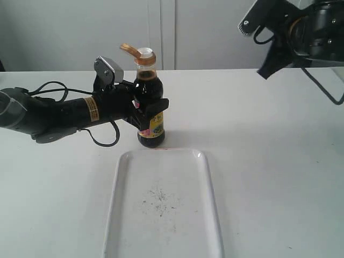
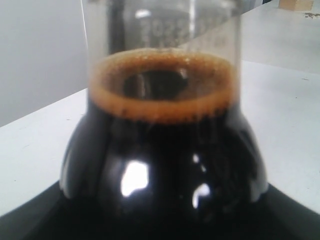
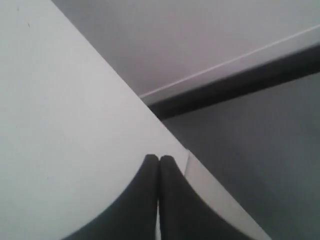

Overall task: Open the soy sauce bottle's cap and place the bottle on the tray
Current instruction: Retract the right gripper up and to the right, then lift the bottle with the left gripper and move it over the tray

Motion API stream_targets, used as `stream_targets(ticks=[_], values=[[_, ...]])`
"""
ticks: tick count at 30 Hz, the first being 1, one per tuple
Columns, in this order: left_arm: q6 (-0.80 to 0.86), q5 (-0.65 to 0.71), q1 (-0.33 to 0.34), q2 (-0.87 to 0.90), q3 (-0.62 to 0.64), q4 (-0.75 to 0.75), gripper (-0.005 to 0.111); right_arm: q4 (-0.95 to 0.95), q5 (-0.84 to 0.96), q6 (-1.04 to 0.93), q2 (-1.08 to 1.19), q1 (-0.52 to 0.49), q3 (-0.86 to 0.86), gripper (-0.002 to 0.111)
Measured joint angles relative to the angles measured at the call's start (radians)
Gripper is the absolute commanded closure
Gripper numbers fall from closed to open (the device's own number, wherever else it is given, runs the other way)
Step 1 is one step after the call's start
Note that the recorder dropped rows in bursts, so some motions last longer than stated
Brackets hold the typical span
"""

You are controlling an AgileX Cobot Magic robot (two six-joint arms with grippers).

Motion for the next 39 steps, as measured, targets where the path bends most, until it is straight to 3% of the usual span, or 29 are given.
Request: stream_targets(ticks=[2,8,11,21,39], values=[[0.0,0.0,0.0,0.0,0.0,0.0,0.107,0.16,0.033,-0.125,0.0,-0.022,0.0,0.108],[0.0,0.008,0.0,-0.008,0.0,0.006,0.107,1.018,0.093,-0.742,0.0,-0.157,0.0,0.108],[0.0,0.027,0.0,-0.019,0.0,0.015,0.107,1.147,0.118,-0.831,-0.004,-0.181,0.0,0.108],[0.008,0.131,0.0,-0.106,0.013,0.062,0.107,1.265,0.131,-0.864,-0.068,-0.198,0.007,0.108],[0.071,0.027,0.0,-0.34,0.191,0.054,0.107,1.355,0.097,-0.864,-0.068,-0.198,0.046,0.108]])
